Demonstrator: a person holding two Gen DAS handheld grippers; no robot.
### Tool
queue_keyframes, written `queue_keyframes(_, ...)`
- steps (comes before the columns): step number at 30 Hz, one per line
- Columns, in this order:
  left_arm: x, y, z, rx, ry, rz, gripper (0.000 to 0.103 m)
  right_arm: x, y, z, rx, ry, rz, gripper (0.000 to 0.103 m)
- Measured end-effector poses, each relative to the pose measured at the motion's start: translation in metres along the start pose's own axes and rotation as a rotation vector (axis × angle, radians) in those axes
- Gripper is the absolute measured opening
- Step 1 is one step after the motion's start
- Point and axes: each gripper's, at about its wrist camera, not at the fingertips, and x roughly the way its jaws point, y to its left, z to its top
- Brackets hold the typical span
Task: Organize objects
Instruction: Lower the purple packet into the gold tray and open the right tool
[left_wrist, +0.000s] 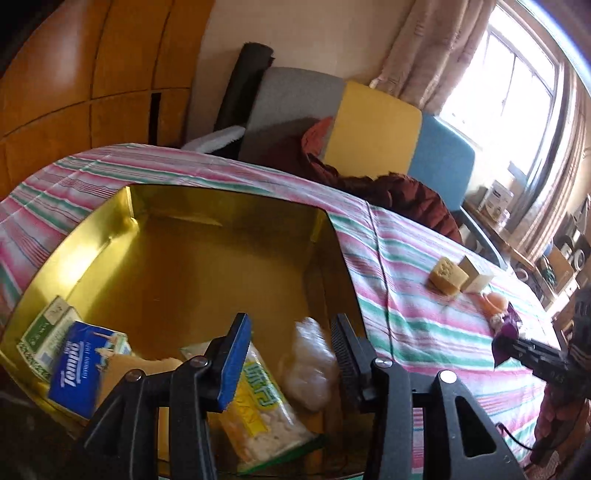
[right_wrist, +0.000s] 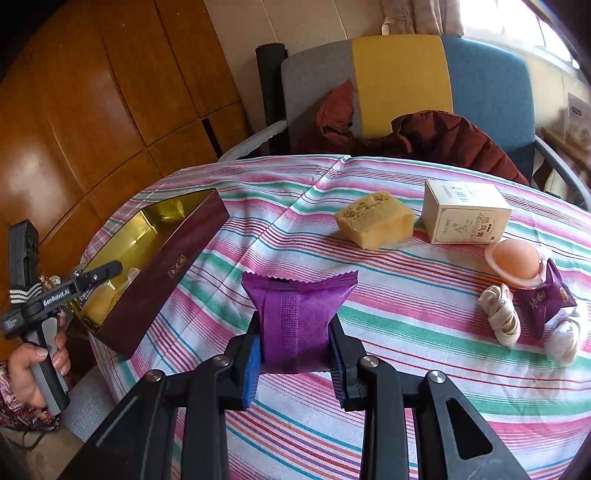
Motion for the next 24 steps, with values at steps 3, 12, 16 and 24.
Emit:
queue_keyframes(3,-0.005,0.014,0.005,-0.059,-0.019,0.050,0.046,0.002,0.006,-0.001,-0.026,0.008,-0.002,0.032)
queue_keyframes(12,-0.011,0.054,0.012,-0.150,0.017,0.071,0.047,0.003,0.045,0.004,-0.046,0.034,0.092,0.032)
queue_keyframes(16,-0.015,0.058,0.022,-0.103,0.000,0.057,0.047,0.004,0.081,0.007,-0.084,0.035,0.156,0.032)
queue_keyframes(24,-0.021,0.076,0.033,-0.149,-0.004,0.031,0.047,0.022,0.152,0.022,-0.166,0.041,0.243,0.032)
